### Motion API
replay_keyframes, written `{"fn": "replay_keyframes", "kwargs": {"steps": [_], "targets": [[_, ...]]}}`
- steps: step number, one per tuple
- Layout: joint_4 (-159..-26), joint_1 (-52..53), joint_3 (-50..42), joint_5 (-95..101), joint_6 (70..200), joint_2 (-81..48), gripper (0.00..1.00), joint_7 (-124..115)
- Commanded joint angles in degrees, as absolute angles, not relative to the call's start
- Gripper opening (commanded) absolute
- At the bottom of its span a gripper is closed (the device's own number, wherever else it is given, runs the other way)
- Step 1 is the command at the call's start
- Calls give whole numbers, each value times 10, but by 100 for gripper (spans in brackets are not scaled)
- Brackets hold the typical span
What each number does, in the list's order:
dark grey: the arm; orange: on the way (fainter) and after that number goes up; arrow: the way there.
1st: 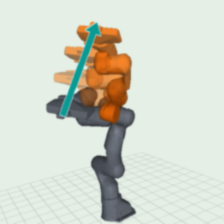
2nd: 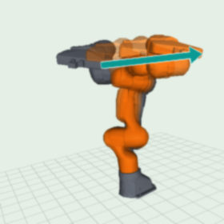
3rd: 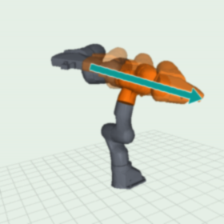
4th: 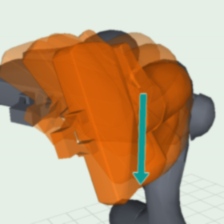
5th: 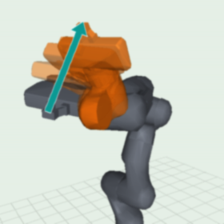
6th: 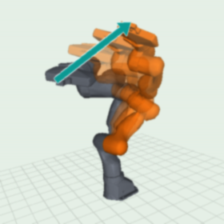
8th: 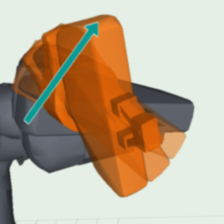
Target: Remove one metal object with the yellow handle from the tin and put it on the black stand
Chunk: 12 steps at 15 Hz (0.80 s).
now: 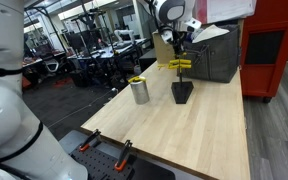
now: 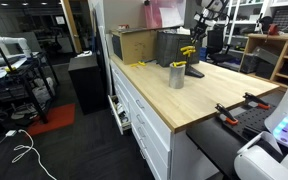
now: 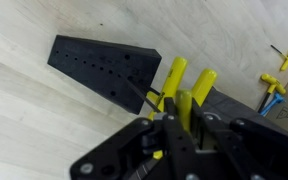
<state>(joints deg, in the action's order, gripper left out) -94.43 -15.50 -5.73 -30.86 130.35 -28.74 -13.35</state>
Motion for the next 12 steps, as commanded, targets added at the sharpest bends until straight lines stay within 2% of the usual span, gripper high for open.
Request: {"fn": "replay_keyframes", "kwargs": {"steps": [1, 12], "targets": [[-931, -164, -59, -305, 1277, -288, 4, -134], [-927, -163, -59, -303, 1292, -299, 4, -134]]}}
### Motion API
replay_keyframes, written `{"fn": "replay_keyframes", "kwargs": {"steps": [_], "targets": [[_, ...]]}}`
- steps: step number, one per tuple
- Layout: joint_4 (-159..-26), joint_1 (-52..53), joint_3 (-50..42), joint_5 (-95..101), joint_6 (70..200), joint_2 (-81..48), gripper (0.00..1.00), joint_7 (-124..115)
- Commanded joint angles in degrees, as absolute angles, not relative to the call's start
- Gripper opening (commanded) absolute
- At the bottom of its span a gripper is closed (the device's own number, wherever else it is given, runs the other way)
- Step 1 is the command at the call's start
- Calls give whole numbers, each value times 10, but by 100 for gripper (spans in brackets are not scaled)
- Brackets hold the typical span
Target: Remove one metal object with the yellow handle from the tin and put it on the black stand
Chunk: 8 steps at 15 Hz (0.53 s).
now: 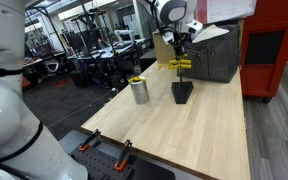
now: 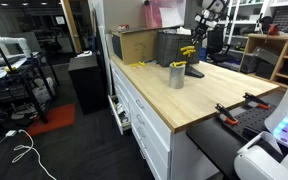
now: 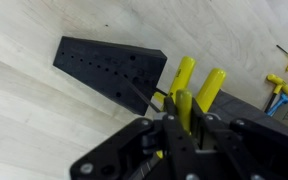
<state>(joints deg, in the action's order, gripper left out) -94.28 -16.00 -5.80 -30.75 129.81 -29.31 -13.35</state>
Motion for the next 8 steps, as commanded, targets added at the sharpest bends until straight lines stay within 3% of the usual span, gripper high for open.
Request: {"fn": "replay_keyframes", "kwargs": {"steps": [1, 8], "targets": [[-928, -163, -59, -304, 1294, -298, 4, -133], [-929, -162, -59, -302, 1302, -298, 4, -132]]}}
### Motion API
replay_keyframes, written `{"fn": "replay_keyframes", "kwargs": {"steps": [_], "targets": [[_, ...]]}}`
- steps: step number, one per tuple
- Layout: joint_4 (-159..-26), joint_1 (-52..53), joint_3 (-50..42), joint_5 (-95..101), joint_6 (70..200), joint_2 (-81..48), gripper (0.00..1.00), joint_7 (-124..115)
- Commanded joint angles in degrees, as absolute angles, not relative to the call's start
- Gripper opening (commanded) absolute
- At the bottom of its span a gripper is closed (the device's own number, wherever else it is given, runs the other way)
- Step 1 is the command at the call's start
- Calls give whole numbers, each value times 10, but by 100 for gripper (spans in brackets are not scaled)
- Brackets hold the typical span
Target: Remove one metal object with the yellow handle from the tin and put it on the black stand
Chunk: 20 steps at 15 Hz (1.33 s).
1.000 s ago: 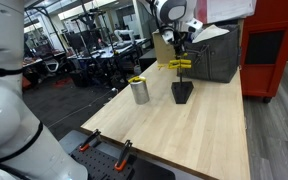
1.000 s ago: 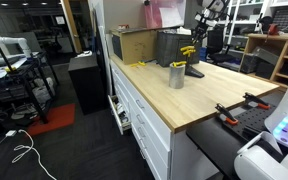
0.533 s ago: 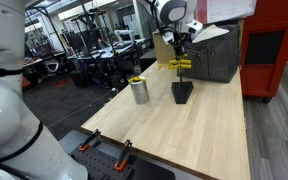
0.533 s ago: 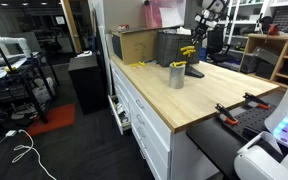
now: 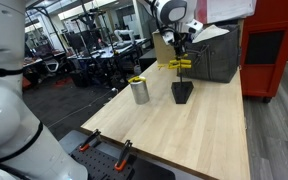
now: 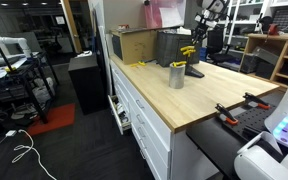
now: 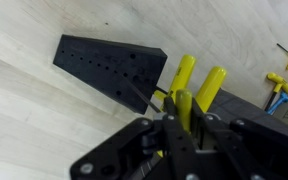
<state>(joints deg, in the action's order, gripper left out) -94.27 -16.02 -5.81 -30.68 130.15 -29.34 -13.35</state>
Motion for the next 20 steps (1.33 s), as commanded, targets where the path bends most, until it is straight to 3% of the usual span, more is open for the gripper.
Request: {"fn": "replay_keyframes", "kwargs": {"steps": [1, 20], "targets": [[-929, -161, -59, -301, 1303, -298, 4, -132], [-925, -160, -55, -294, 1316, -323, 4, -126]]}}
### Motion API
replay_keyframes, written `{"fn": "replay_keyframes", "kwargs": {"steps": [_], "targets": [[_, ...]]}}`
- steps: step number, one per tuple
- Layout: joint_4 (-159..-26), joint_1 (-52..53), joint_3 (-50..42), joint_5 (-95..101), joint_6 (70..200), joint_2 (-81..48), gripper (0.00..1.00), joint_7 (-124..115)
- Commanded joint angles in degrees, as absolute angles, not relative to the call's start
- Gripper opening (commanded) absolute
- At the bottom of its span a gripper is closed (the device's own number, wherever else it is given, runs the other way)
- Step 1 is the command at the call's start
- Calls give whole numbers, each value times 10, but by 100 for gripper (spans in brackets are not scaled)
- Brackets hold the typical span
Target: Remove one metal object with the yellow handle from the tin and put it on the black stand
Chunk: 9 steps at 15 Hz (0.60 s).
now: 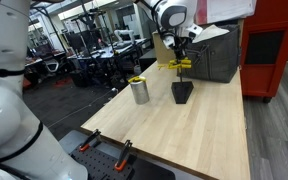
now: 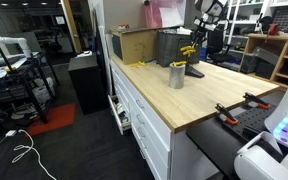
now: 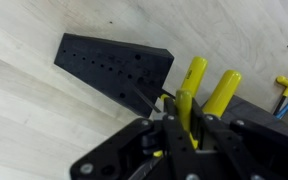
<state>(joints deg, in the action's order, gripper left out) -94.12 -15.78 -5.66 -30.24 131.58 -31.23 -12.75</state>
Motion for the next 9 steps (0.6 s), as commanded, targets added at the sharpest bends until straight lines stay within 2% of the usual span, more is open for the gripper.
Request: {"fn": "replay_keyframes", "kwargs": {"steps": [1, 9], "targets": [[-922, -160, -55, -294, 1314, -326, 4, -127], [-915, -157, -57, -288, 1310, -342, 4, -139]]}}
